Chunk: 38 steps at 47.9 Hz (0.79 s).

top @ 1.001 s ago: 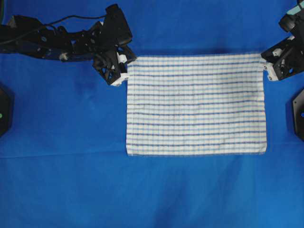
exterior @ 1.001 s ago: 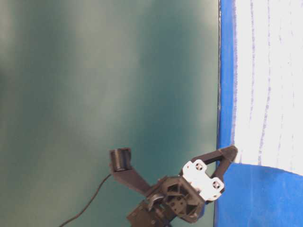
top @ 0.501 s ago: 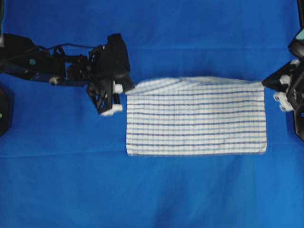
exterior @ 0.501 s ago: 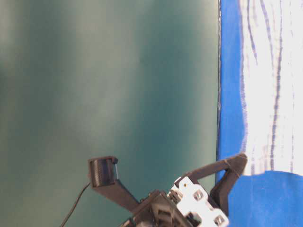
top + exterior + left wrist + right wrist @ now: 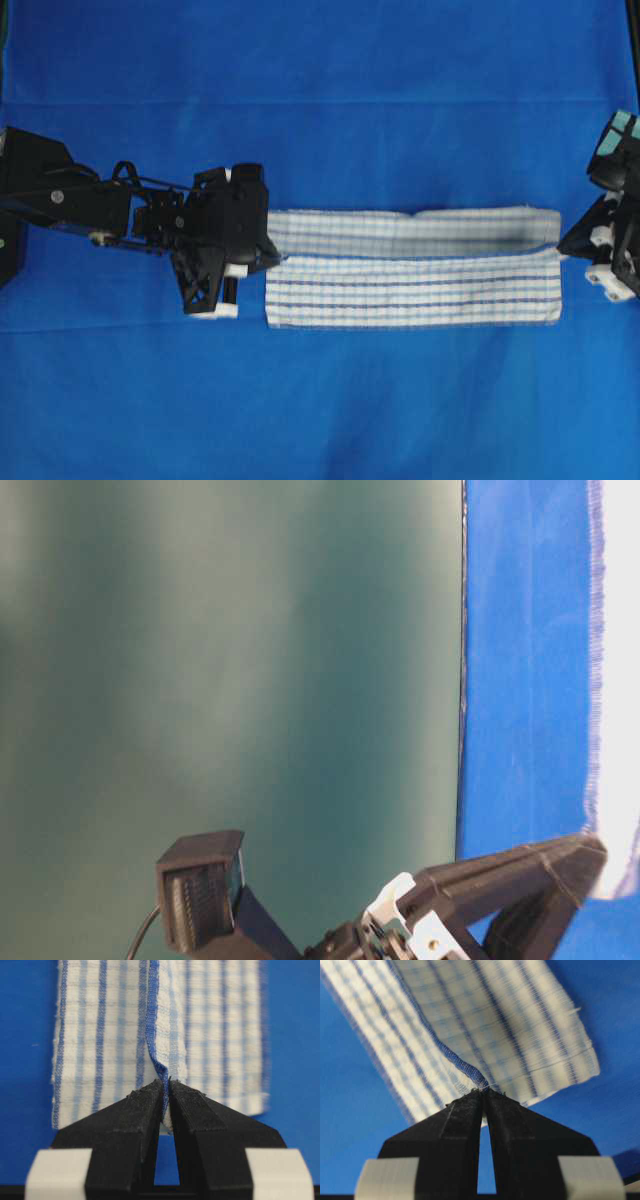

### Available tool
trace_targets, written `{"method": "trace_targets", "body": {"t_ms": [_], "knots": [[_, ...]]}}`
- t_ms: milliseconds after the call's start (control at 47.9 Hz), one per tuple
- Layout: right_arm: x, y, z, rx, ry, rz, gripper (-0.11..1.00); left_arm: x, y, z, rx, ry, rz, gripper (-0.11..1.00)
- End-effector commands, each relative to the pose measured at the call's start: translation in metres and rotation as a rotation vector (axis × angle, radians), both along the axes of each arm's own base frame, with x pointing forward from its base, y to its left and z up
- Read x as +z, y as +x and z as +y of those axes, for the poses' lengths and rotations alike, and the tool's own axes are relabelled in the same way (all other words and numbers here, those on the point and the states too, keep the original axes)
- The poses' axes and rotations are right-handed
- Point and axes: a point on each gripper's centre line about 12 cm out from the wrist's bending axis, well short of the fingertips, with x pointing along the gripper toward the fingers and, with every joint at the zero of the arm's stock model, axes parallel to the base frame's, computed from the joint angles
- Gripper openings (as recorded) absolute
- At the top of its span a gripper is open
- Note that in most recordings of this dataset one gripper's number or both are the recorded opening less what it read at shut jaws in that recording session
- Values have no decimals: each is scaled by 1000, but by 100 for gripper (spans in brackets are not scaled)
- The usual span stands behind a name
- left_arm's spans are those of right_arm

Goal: Fold the blue towel.
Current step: 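Lift the top edge with both grippers and fold it down toward the bottom edge, then release the folded edge with both grippers and raise them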

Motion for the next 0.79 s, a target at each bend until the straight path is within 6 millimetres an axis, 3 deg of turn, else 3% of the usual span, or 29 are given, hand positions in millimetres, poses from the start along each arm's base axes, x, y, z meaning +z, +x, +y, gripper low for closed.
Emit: {"method": "trace_targets", "body": {"t_ms": [0,355,772], "knots": [[3,6,7,19,17,-9,6,9,3,-8,-20,-3,-30,4],[-15,15,31,78,53,54,6,-1,3,-24,-62,-4,-17,4],[-23,20,34,65,58,85,7,-14,7,-22,-51,-7,-35,4]]}}
